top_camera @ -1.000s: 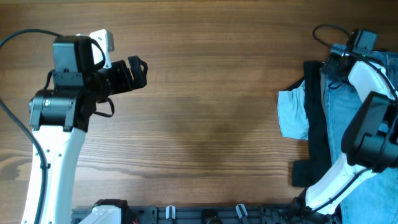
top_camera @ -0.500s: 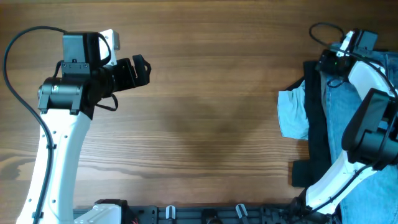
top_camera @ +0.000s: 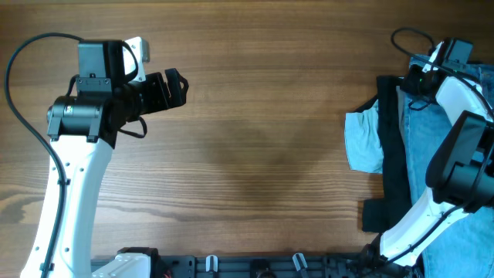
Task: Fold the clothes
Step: 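Reach the right gripper to the light-blue jeans waistband on the pile, then grasp the jeans and drag them leftward onto the open table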
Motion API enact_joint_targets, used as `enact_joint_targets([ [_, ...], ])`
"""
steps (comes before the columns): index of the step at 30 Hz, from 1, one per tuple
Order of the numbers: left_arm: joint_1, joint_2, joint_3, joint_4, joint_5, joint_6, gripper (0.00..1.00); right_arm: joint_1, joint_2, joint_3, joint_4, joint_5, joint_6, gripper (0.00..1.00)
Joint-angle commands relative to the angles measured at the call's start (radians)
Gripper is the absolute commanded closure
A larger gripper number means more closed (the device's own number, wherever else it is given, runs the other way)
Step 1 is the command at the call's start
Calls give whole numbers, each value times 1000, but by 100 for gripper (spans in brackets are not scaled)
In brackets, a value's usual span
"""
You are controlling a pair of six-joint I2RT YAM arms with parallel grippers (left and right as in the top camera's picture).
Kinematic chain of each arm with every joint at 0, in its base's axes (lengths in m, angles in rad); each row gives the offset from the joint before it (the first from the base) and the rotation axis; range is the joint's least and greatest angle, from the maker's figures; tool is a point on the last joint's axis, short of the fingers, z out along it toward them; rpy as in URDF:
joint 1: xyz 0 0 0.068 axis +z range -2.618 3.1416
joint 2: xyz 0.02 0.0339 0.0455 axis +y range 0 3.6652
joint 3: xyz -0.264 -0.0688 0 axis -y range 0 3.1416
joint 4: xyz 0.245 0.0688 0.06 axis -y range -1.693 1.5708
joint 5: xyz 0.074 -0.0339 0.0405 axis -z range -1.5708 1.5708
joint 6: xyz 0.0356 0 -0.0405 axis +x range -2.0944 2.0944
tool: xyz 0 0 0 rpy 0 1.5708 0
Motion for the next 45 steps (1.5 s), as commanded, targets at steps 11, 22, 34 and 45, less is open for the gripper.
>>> enact_joint_targets([
  [11,-3,-105,97,12,15,12,19,-81,-474,35,18,19,-29,96],
  [22,-3,-449,130,8,-123,-18,21,728,-563,436,-10,-519,188,95],
  [34,-3,-345,182,-8,-199,17,15,841,-539,436,-313,-127,132,12],
  [45,-18,653,182,282,-111,177,34,497,-616,436,-451,-122,130,12],
])
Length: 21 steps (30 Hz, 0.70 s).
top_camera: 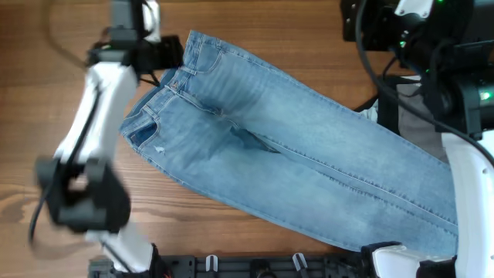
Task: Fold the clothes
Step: 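Grasp the jeans and drag them leftward onto the open table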
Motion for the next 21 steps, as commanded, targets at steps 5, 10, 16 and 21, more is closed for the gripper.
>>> enact_joint_targets([
  [5,-35,275,-16,64,16,79,30,-19,27,9,-28,57,-3,11],
  [10,-30,325,-19,53,-77,75,68,-19,48,9,-50,57,-3,11],
  [16,125,406,-53,-60,-259,-165,96,-19,48,9,-82,69,-3,12],
  [21,224,405,-77,-48,-89,-88,95,-19,48,9,-117,105,-2,12],
])
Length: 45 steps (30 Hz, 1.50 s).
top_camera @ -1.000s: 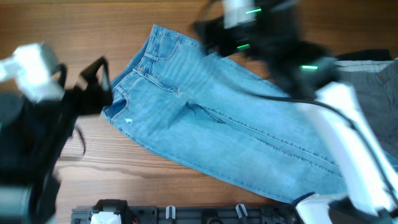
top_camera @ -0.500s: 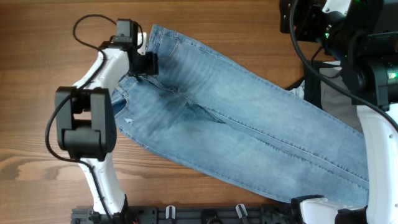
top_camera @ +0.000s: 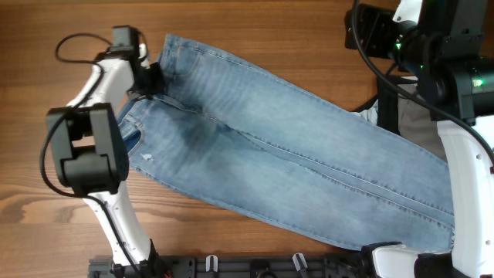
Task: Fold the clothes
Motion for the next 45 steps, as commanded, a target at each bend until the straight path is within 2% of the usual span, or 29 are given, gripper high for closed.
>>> enact_joint_targets([
  [1,77,118,-83,-72,-165,11,96,-7,8,9,-5,40,-3,12],
  [3,113,118,-87,-120,-308,-50,96,-7,8,9,-17,40,-3,12],
  [7,288,116,-87,-192,-418,-157,96,-7,12,9,-60,40,-9,11],
  [8,374,116,-87,-206,-428,-164,96,-7,18,9,-94,40,-25,11],
  [10,465,108,-87,-217,-427,-176,96,-7,33,7,-157,40,-25,13],
  [14,557,45,-87,-236,-374,-171,96,-6,105,7,-258,31,5,15],
  [18,496,-103,-87,-229,-287,2,96,-6,177,7,-232,-44,-3,16],
  [21,365,-266,-87,-269,-226,92,96,-6,190,7,-188,-128,-47,14],
  [27,139,-319,-119,-340,-9,130,96,-6,219,-3,-201,-141,-51,12],
  [30,54,-317,-239,-277,3,129,96,-6,237,-6,-203,-164,-51,12],
  [32,10,-316,-355,-180,5,122,96,-6,247,-7,-203,-164,-52,12],
  [37,5,-304,-531,73,-7,40,96,-6,249,-50,-158,-164,-55,9],
  [41,111,-237,-571,212,-177,-39,96,-6,267,-67,-162,-164,-56,8],
  [43,223,-206,-571,262,-244,-66,96,-5,290,-71,-168,-164,-56,8],
  [45,372,-208,-557,287,-243,-66,96,0,316,-89,-172,-164,-56,8],
])
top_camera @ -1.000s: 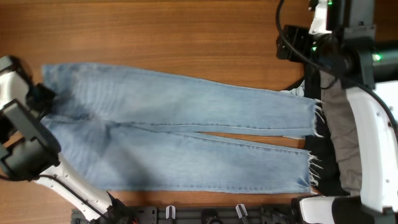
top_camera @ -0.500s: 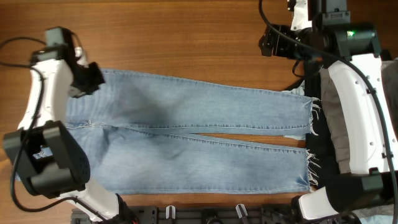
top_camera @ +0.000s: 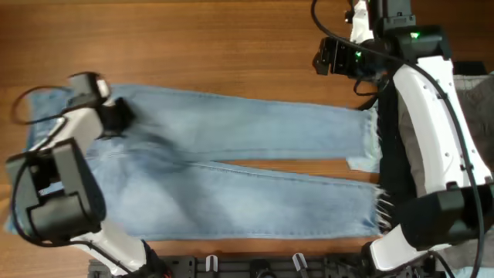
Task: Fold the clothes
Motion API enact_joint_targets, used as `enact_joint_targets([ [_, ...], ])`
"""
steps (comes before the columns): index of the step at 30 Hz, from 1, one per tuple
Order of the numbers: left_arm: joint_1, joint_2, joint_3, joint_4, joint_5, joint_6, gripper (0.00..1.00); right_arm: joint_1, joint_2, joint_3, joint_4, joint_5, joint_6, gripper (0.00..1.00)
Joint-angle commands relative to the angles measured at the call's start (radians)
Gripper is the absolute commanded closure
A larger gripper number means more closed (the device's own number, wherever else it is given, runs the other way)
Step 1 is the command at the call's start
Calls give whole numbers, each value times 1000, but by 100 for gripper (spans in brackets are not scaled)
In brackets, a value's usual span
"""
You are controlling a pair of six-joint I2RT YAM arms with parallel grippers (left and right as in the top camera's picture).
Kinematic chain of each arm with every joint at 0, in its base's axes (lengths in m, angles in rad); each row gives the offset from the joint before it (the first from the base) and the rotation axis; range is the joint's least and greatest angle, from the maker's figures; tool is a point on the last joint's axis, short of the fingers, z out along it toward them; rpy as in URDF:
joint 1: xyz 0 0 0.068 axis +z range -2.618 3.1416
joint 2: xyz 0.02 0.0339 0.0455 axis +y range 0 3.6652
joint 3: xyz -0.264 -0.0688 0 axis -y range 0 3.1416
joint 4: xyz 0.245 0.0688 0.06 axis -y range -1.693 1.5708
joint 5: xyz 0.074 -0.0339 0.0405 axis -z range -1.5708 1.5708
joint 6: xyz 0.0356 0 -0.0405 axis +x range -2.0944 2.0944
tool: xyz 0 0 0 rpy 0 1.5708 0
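A pair of light blue jeans lies flat across the table, waist at the left and frayed hems at the right. My left gripper rests low on the hip area near the waist. It is blurred, so whether its fingers are pinching the denim is unclear. My right gripper hovers above the bare wood beyond the upper leg's far edge, near the hems, with its fingers apart and holding nothing.
A pile of other clothes sits at the right edge: a black garment, a pale blue piece peeking out and grey cloth. Bare table stretches along the far side. The arm bases line the front edge.
The jeans lay diagonally with the waist at the far left; now they lie straight across the table. My left gripper has moved down-left with the waist, and my right gripper has moved left and lower.
At first the table middle was bare, my left gripper open at the far left and my right arm at the clothes pile. Then the jeans lay spread diagonally, with my left gripper at the waistband. Now they lie level across the table.
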Motion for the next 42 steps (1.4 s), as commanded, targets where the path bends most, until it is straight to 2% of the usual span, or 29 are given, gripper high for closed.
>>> enact_joint_targets([
  [1,268,92,2,-60,-203,-29,96,12,63,-52,-2,-14,-18,9],
  [3,343,91,60,-127,-130,-2,96,17,100,-79,-3,-14,-13,14],
  [4,354,88,79,-153,-81,25,96,22,126,-90,0,-14,-13,22],
  [5,351,79,85,-166,-55,32,96,26,154,-95,8,-15,-12,26],
  [6,342,68,85,-169,-39,32,96,31,179,-99,20,-16,-9,38],
  [7,324,51,85,-175,-27,32,95,36,212,-101,37,-23,-8,46],
  [8,306,34,87,-178,-24,33,94,41,240,-101,55,-35,-9,50],
  [9,287,18,88,-183,-24,33,90,46,265,-101,70,-48,-8,53],
  [11,224,-47,101,-210,-24,33,75,62,342,-101,129,-66,-10,57],
  [12,204,-75,106,-228,-25,33,68,66,367,-101,148,-64,-11,55],
  [13,183,-112,115,-257,-25,33,52,67,396,-101,169,-63,-11,33],
  [15,150,-191,127,-318,-25,32,43,66,445,-101,208,-33,-11,15],
  [16,138,-229,127,-337,-25,33,40,66,460,-101,226,-15,-16,10],
  [18,121,-313,127,-379,-23,32,36,66,494,-101,264,9,-47,10],
  [22,90,-487,127,-433,13,32,31,67,537,-101,312,-80,-81,48],
  [24,76,-549,127,-449,13,32,29,67,539,-101,335,-95,-101,75],
  [26,67,-600,127,-456,13,32,29,59,538,-98,393,-86,-100,96],
  [27,65,-616,127,-457,13,32,29,38,538,-95,459,-67,-79,96],
  [30,63,-636,127,-478,29,31,31,-66,537,-77,681,-50,124,96],
  [33,63,-634,127,-494,39,31,32,-163,536,-71,808,-138,202,96],
  [35,60,-634,127,-494,39,32,32,-238,536,-71,832,-157,217,96],
  [36,58,-634,127,-495,39,32,32,-267,536,-71,832,-168,207,88],
  [37,55,-634,127,-495,39,32,32,-286,536,-71,832,-193,175,60],
  [38,53,-634,127,-494,39,32,31,-308,535,-71,828,-251,120,38],
  [40,54,-634,127,-500,33,32,29,-327,512,-71,796,-333,60,28],
  [42,56,-634,127,-529,-15,32,29,-327,465,-71,752,-336,6,25],
])
